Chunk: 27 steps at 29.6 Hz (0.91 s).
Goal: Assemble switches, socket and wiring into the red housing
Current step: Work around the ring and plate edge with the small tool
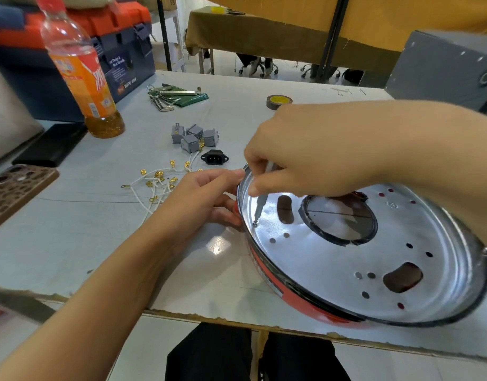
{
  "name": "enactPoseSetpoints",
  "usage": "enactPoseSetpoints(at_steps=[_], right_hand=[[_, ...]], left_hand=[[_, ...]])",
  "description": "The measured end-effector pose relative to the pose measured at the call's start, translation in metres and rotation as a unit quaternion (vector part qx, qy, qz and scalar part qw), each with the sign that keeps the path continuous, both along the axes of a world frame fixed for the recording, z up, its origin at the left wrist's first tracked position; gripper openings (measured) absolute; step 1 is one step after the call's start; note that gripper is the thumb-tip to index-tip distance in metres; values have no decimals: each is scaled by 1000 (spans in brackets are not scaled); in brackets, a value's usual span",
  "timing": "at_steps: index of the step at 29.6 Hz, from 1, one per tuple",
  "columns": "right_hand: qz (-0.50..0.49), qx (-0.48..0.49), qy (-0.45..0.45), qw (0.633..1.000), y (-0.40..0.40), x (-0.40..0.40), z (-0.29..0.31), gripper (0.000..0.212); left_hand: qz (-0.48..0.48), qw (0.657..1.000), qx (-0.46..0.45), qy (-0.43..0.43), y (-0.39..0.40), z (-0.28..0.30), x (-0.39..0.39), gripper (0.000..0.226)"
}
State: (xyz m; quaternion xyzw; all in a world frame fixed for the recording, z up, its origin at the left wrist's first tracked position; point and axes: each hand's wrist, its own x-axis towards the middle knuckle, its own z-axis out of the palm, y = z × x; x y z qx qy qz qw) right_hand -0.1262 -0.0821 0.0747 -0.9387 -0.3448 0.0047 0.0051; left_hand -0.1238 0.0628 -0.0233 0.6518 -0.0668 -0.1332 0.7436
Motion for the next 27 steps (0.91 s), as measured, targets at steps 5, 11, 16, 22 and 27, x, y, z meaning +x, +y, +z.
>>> enactPoseSetpoints(at_steps=[5, 11, 16, 22, 27], right_hand=[[18, 26, 77, 997, -7, -4, 10, 10], [1, 13, 104, 994, -2, -10, 18, 11], [-53, 4, 106, 993, 4, -7, 13, 31], [-47, -11, 64, 997, 1, -6, 12, 37], [7, -19, 81, 996, -10, -12, 13, 13]], left_hand=[[9, 1000, 6, 1, 0, -2, 3, 23], [0, 1000, 17, -6, 1, -3, 4, 23], [-1, 1000, 13, -10, 2, -3, 3, 25], [1, 1000, 8, 1, 2, -4, 3, 28], [-2, 1000, 6, 10, 2, -3, 2, 23]])
